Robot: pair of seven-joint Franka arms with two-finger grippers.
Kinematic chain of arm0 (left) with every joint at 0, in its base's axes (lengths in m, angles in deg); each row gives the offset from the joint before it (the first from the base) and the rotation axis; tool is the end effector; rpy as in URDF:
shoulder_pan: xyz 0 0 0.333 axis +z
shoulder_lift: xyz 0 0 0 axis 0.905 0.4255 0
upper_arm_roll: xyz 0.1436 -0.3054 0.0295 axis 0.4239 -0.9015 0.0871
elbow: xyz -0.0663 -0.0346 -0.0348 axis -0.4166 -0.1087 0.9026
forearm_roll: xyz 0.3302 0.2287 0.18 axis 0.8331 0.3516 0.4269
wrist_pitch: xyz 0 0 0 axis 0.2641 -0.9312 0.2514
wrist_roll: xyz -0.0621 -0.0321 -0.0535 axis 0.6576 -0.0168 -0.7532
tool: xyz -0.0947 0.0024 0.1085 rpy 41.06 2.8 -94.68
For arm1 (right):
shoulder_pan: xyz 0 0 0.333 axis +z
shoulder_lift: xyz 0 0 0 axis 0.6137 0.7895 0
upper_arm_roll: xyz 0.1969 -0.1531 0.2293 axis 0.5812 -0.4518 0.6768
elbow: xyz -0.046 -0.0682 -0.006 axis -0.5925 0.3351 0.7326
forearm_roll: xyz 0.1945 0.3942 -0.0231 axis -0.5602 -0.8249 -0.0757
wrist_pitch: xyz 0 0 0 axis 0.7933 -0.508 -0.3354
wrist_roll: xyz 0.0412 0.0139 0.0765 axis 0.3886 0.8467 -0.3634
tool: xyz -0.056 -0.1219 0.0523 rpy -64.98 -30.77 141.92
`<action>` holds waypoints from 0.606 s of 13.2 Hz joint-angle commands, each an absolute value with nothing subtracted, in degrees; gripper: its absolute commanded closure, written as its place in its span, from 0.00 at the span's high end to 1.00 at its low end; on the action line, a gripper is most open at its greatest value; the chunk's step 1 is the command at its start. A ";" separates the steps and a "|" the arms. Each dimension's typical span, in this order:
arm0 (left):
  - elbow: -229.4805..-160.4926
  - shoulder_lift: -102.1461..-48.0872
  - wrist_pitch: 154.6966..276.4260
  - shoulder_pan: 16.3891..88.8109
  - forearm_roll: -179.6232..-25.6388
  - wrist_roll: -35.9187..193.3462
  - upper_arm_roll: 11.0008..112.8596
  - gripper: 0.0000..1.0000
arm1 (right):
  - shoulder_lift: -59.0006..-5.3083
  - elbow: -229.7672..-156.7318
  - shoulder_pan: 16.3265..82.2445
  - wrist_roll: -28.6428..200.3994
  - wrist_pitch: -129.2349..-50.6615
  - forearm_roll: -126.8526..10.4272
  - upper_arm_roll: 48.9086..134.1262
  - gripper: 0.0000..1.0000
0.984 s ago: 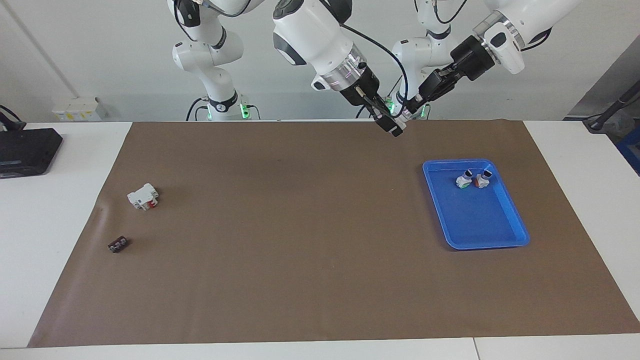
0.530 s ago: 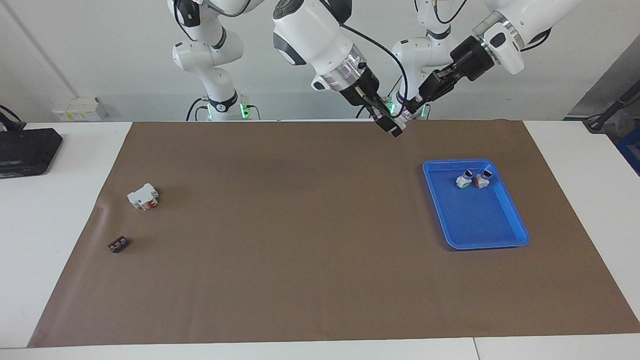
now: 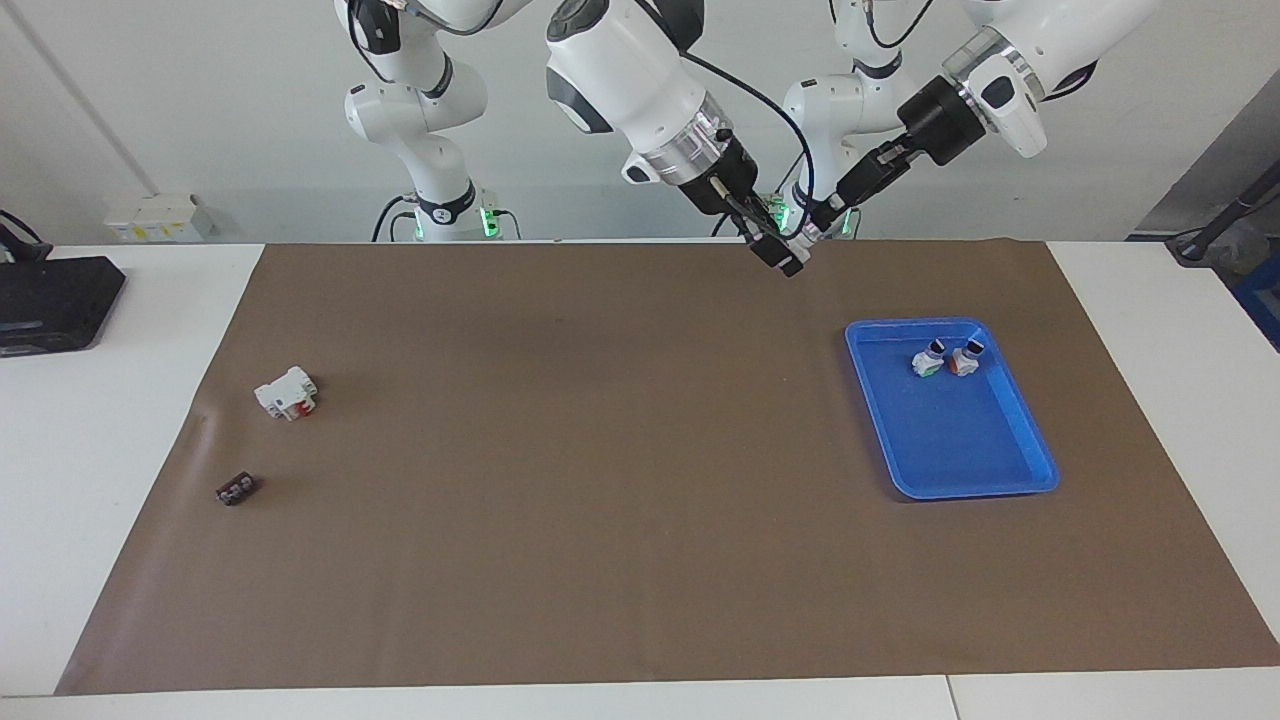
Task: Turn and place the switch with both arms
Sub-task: 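Close the left gripper on the switch held by the right gripper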
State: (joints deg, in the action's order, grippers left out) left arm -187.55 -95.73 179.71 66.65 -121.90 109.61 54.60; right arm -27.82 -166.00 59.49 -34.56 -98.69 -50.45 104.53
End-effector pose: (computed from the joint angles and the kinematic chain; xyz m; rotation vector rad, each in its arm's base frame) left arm 0.5482 -0.1779 0.6624 2.2215 0.8828 -0.2175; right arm 0.5900 0.5004 0.6038 -1.8674 1.6202 0.4572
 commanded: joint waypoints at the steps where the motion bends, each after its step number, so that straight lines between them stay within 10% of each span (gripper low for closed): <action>1: -190.29 -96.87 181.94 66.49 -121.00 117.30 54.41 0.00 | -29.21 -166.14 59.31 -34.80 -99.00 -50.12 104.88 0.00; 8: -190.20 -96.78 181.94 66.40 -113.45 140.85 53.97 0.00 | -29.21 -166.14 59.31 -34.88 -98.74 -50.21 104.88 0.00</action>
State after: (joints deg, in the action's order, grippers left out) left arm -187.54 -96.33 180.01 66.49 -117.88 135.91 53.95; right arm -27.60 -166.31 59.91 -34.56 -98.68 -50.44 104.58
